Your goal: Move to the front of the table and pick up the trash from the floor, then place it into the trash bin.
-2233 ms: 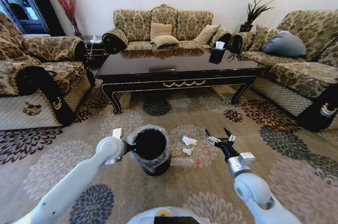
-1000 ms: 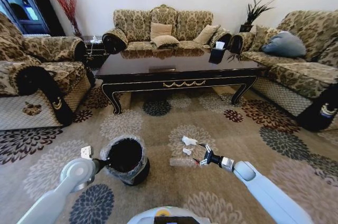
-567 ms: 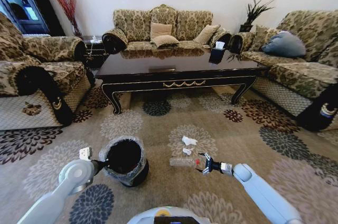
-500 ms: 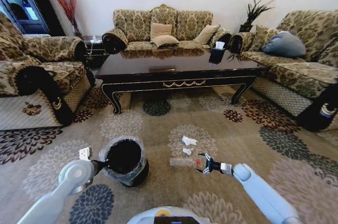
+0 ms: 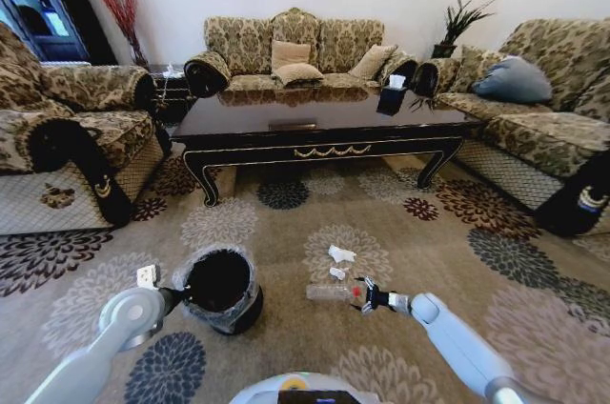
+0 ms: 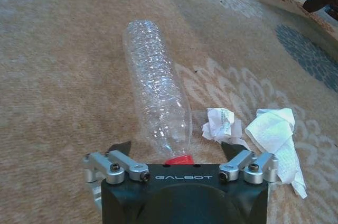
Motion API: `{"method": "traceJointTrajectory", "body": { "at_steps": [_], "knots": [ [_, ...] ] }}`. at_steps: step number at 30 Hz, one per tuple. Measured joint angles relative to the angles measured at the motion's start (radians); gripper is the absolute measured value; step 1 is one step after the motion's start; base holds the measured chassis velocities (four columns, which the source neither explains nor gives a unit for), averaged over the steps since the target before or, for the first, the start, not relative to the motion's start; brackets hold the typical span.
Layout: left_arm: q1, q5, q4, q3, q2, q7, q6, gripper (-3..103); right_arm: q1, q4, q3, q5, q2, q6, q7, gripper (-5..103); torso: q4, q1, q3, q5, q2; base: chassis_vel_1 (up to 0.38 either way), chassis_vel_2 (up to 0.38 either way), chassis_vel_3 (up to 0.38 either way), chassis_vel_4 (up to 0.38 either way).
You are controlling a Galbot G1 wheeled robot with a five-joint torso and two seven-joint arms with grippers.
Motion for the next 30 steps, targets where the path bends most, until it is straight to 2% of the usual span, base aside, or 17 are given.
{"method": "traceJointTrajectory", "body": {
  "at_steps": [2,3,6,8,12,14,17,30],
  "knots": [
    [0.013,0.000,0.000,-0.021,0.001,0.007,0.000,0,0.010,-0.007,-0.009,-0.003,0.002,0.001,0.005,84,0.0002,0.000,0.000,-0.0001,0.000,0.000,0.000,0.000,0.000],
    [0.013,0.000,0.000,-0.021,0.001,0.007,0.000,0,0.010,-0.007,-0.009,-0.003,0.002,0.001,0.005,84,0.0002,0.000,0.000,-0.0001,0.000,0.000,0.000,0.000,0.000],
    [0.018,0.001,0.001,-0.031,0.000,0.007,0.000,0,0.021,-0.021,-0.023,-0.001,0.000,-0.002,0.005,68,0.0000,0.000,0.000,-0.0001,0.000,0.000,0.000,0.000,0.000],
    [0.018,0.001,0.001,-0.031,-0.003,0.006,0.000,0,0.024,-0.024,-0.025,-0.001,0.000,-0.002,0.004,68,0.0000,0.000,0.000,-0.0001,0.000,0.000,0.000,0.000,0.000],
    [0.019,0.004,0.002,-0.029,-0.008,0.004,0.000,0,0.028,-0.035,-0.029,-0.007,0.000,-0.003,0.002,46,0.0000,0.000,0.000,-0.0001,0.000,0.000,0.000,0.000,0.000],
    [0.019,0.004,0.002,-0.029,-0.008,0.004,0.000,0,0.028,-0.036,-0.029,-0.010,0.001,-0.003,0.002,46,0.0000,0.000,0.000,-0.0001,0.000,0.000,0.000,0.000,0.000],
    [0.019,0.004,0.002,-0.031,-0.009,0.004,0.000,0,0.026,-0.038,-0.027,-0.021,0.001,0.001,0.001,30,0.0000,0.000,0.000,-0.0001,0.000,0.000,0.000,0.000,0.000],
    [0.024,0.004,-0.016,-0.034,-0.012,0.008,0.000,0,-0.006,0.011,0.001,-0.015,-0.017,0.003,0.001,28,0.0001,0.000,0.000,0.0000,0.000,0.000,0.000,0.000,0.000]
  ]
}}
